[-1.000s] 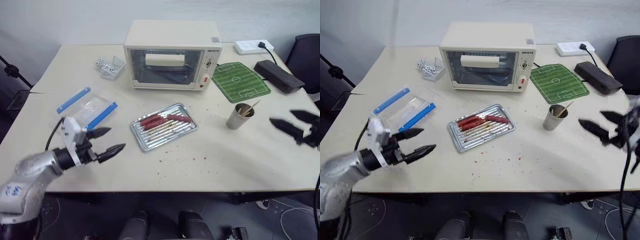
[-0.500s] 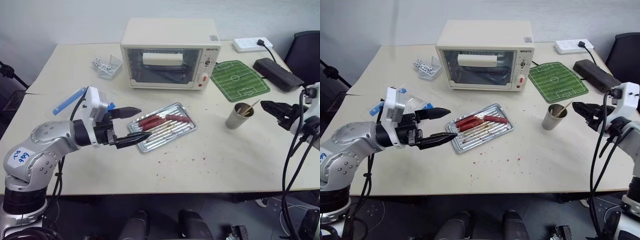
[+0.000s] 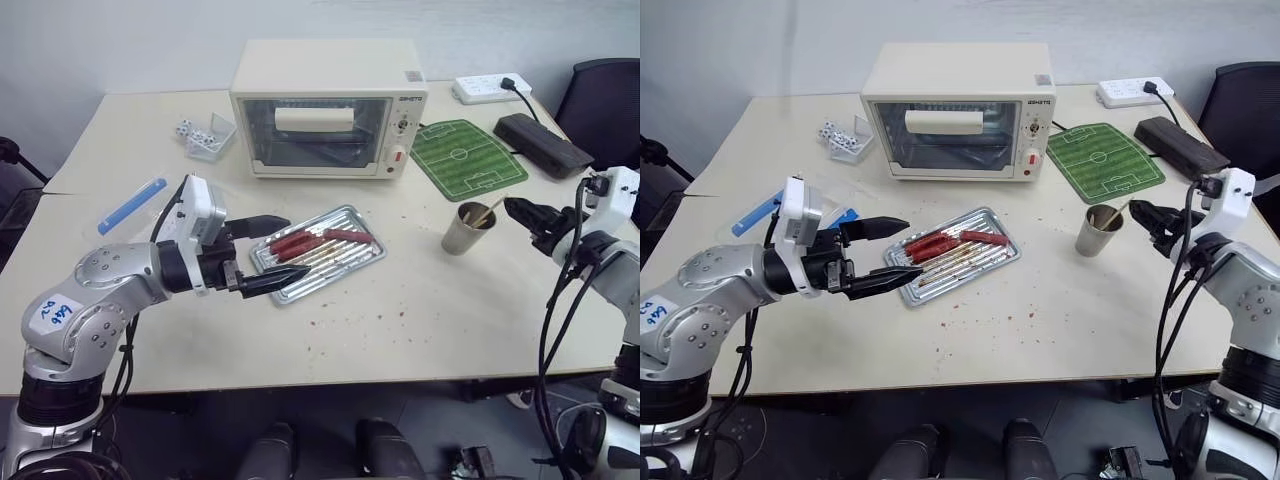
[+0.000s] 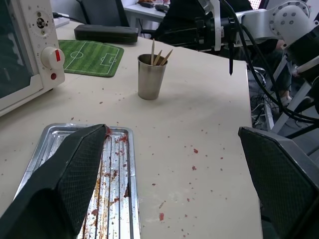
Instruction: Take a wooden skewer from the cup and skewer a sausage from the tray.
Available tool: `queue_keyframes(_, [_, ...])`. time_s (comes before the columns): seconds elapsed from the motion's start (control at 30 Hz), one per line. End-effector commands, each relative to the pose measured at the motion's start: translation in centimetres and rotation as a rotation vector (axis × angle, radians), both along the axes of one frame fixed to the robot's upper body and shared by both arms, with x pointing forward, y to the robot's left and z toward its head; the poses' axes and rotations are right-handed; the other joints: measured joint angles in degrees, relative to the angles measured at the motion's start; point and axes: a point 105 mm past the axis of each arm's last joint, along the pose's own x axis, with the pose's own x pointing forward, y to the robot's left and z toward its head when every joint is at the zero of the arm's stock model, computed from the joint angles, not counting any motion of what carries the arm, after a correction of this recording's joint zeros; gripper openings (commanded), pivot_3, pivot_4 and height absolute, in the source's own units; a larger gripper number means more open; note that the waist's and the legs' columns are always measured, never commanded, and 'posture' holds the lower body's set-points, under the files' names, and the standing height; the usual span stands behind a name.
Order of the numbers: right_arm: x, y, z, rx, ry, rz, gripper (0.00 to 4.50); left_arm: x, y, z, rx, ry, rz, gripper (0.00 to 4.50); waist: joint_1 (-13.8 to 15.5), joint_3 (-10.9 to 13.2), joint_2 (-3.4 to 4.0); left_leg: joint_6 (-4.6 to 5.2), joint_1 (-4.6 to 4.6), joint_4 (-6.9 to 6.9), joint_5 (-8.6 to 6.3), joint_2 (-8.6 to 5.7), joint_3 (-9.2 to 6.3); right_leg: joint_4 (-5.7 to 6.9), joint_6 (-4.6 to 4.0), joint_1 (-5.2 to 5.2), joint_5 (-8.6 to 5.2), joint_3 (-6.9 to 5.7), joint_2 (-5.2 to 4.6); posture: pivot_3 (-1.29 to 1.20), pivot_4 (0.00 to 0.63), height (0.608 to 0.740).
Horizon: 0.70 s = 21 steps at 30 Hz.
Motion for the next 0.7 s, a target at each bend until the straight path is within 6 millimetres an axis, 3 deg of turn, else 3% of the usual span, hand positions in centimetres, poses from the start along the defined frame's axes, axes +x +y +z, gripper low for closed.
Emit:
queue_keyframes(0.03, [0.6,0.5,1.0,0.0,-0.046,0.005,2.84,0.1,-0.2,0.8,-0.006,-0.05,-0.001,4.5,0.0,0.0,0.0,0.0,0.0,0.0,0.0,0.0,0.0,0.0,0.0,0.0,0.0,0.0,0.0,0.0,0.15,0.74])
queue_keyframes(0.37, [2.0,0.7,0.4,0.009,-0.038,-0.008,2.84,0.3,-0.1,1.0,-0.01,-0.064,0.007,4.5,0.03,0.0,0.0,-0.02,-0.02,-0.03,0.0,0.0,0.09,-0.07,0.01,-0.05,0.0,0.08,0.0,0.0,0.15,0.74])
queue_keyframes(0.47, [2.0,0.7,0.5,0.017,-0.043,-0.007,2.3,0.3,-0.1,1.0,-0.01,-0.066,0.012,4.5,0.04,0.0,0.0,-0.02,-0.02,-0.03,0.0,0.01,0.09,-0.07,0.01,-0.06,0.01,0.09,0.0,0.0,0.15,0.74])
queue_keyframes(0.7, [1.9,1.1,0.9,0.007,-0.057,0.007,0.08,0.6,0.2,1.0,-0.015,-0.069,0.024,4.5,0.02,0.0,0.0,0.01,-0.02,-0.01,-0.01,0.0,0.11,-0.05,0.03,-0.06,0.01,0.11,0.0,0.0,0.15,0.74])
